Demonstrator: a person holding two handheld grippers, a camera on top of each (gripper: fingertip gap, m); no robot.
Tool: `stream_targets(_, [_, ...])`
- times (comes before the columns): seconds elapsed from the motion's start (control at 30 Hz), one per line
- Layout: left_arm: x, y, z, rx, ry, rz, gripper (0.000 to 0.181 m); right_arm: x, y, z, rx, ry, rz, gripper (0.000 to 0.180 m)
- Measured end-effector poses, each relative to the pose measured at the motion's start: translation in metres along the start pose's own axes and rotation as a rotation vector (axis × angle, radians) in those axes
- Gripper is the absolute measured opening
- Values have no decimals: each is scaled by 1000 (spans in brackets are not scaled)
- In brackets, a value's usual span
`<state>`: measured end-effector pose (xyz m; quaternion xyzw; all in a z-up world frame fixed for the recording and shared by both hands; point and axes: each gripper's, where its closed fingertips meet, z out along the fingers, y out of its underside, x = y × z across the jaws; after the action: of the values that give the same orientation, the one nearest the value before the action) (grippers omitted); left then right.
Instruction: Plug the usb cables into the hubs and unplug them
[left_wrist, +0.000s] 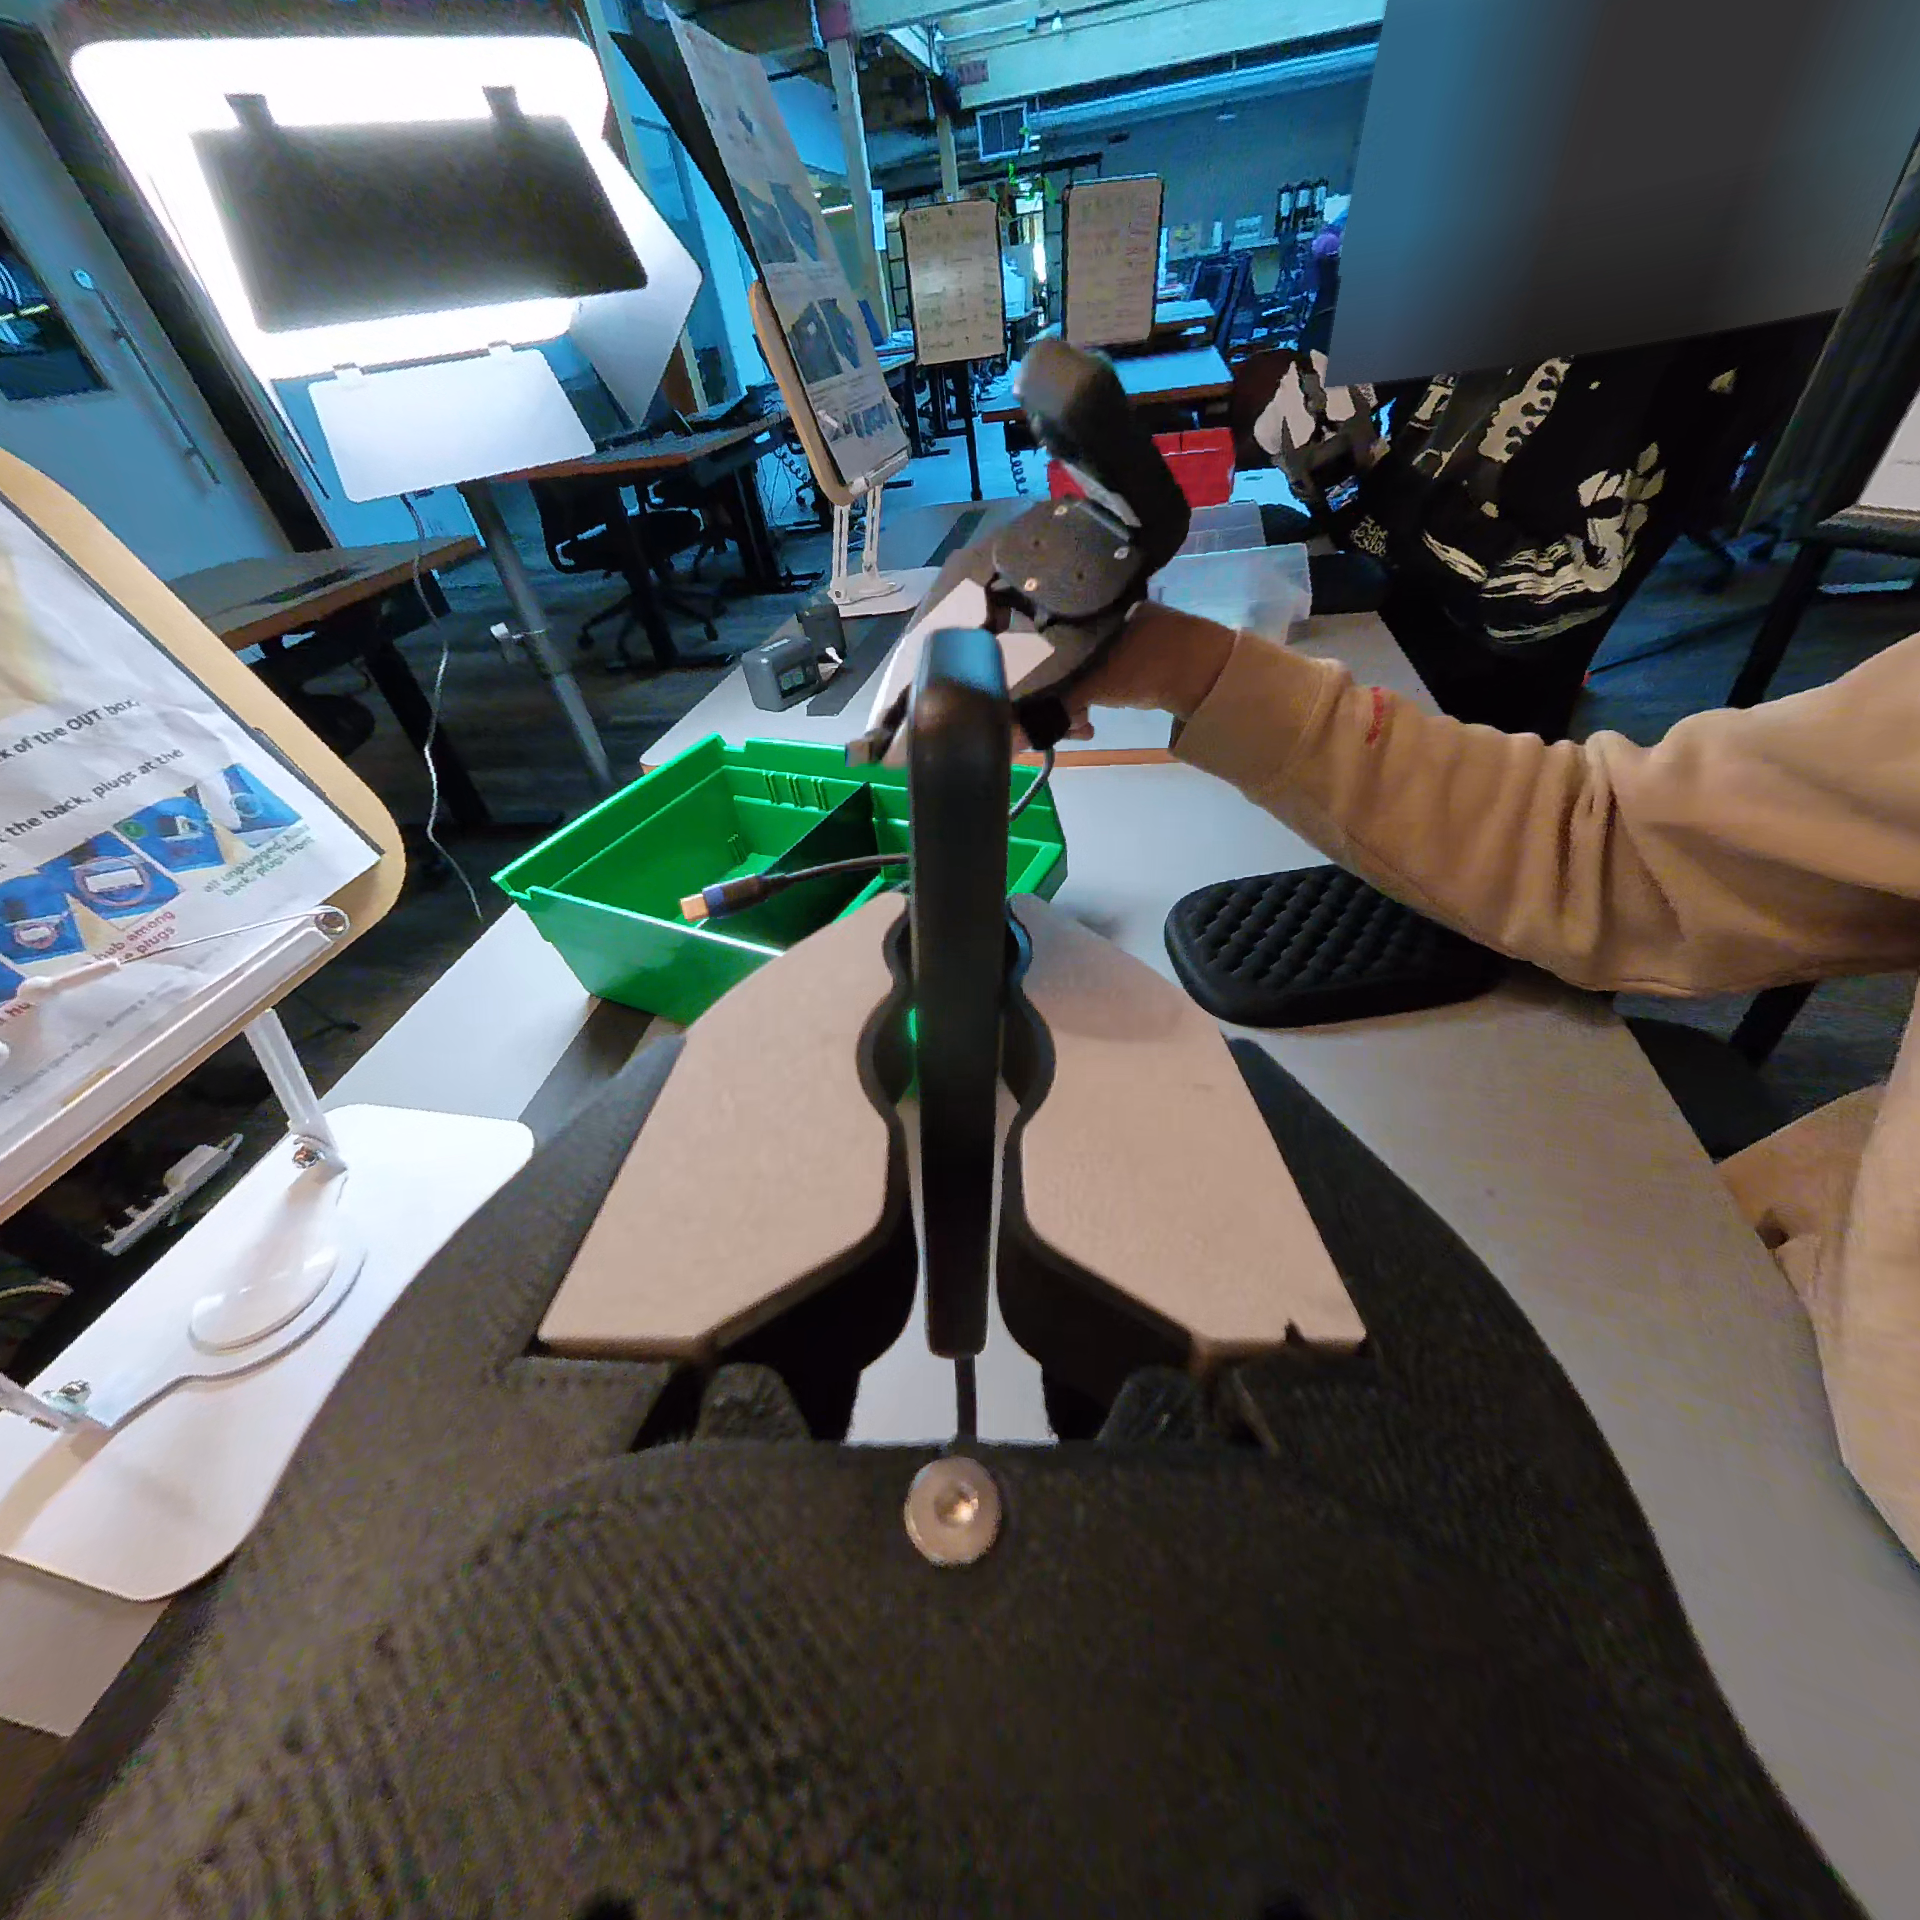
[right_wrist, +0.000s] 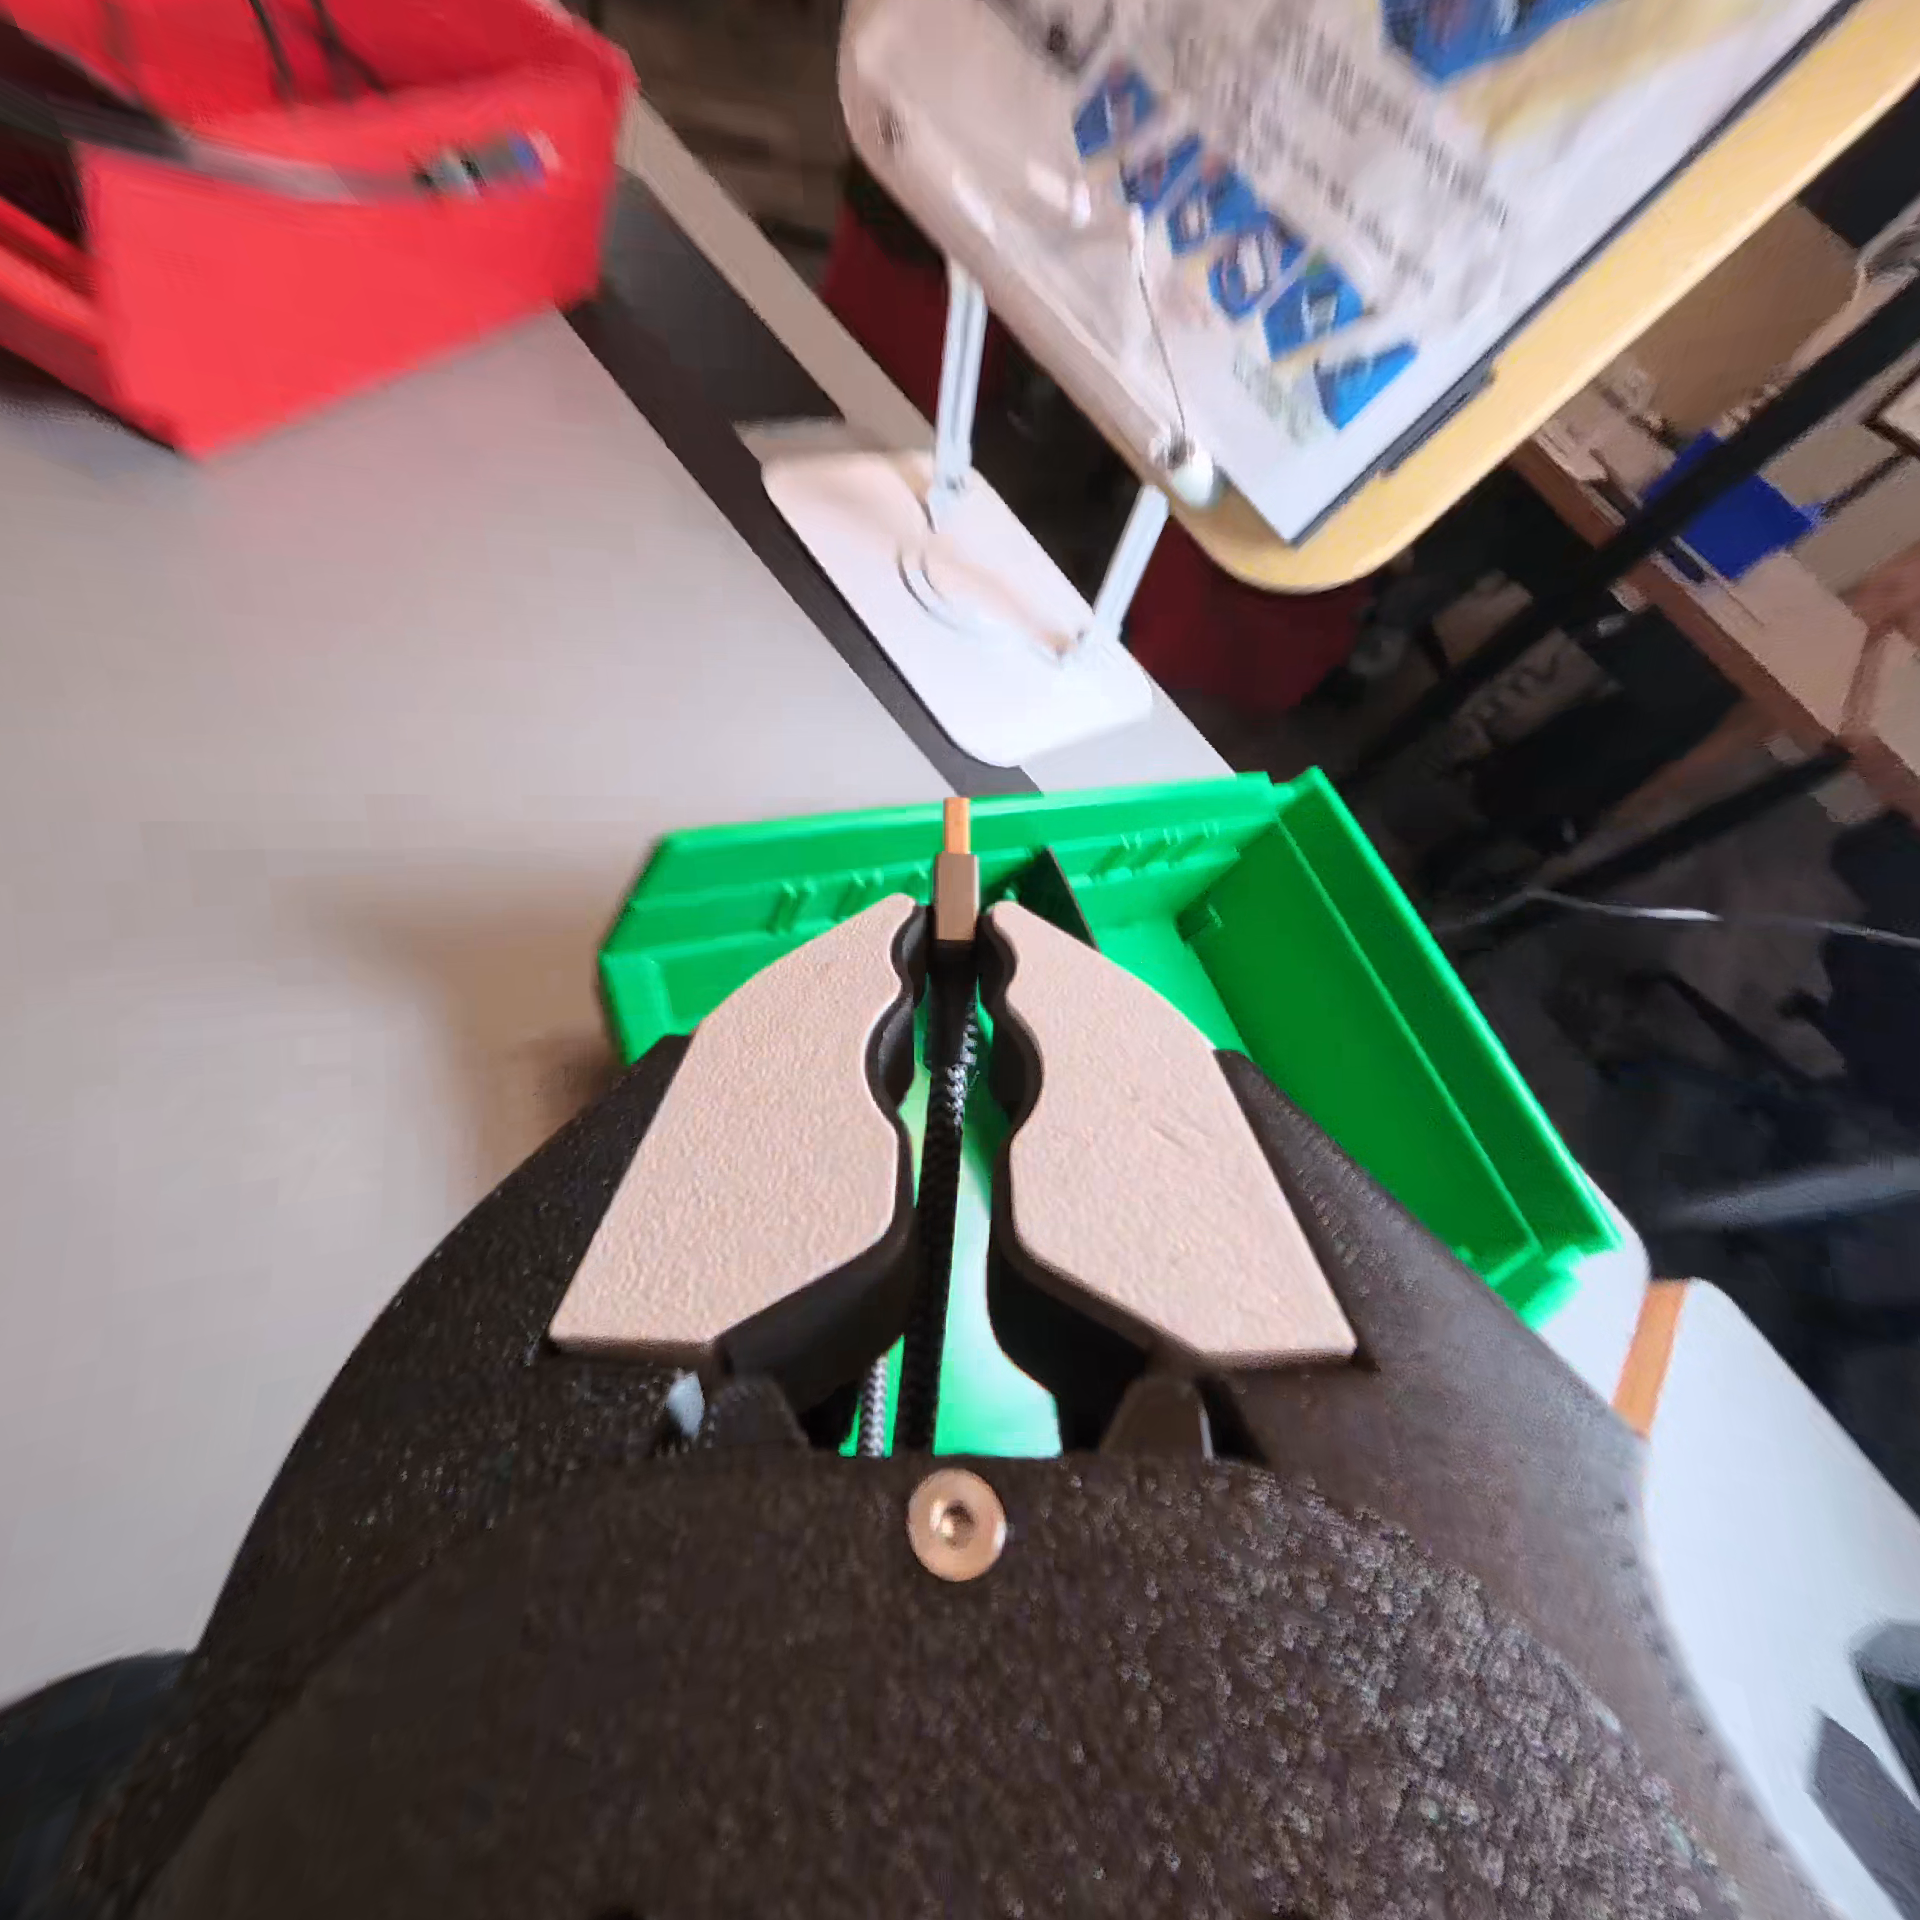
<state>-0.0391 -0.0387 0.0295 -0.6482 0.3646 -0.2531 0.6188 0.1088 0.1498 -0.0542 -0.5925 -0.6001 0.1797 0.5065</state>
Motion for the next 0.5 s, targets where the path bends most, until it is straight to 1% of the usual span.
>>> stream_targets(0.13, [2,6,7,-2,21,-20,13,1,39,42,-201,115,-114,9])
stream_targets(0.17, [3,7,8,-1,29,-29,13,-2,48,49,-245,114,-120,14])
stream_targets(0.23, [5,10,12,7,48,-49,13,-6,53,54,-278,98,-93,33])
stream_targets(0.27, [6,12,14,8,58,-60,13,-5,47,52,-254,97,-67,40])
stream_targets(0.33, [7,15,18,8,70,-78,13,-5,18,37,-129,72,-5,43])
stream_targets(0.43, [7,17,22,18,75,-102,13,-17,-41,2,123,-14,72,38])
stream_targets(0.5, [4,14,24,55,63,-126,13,-33,-78,-22,270,-108,114,34])
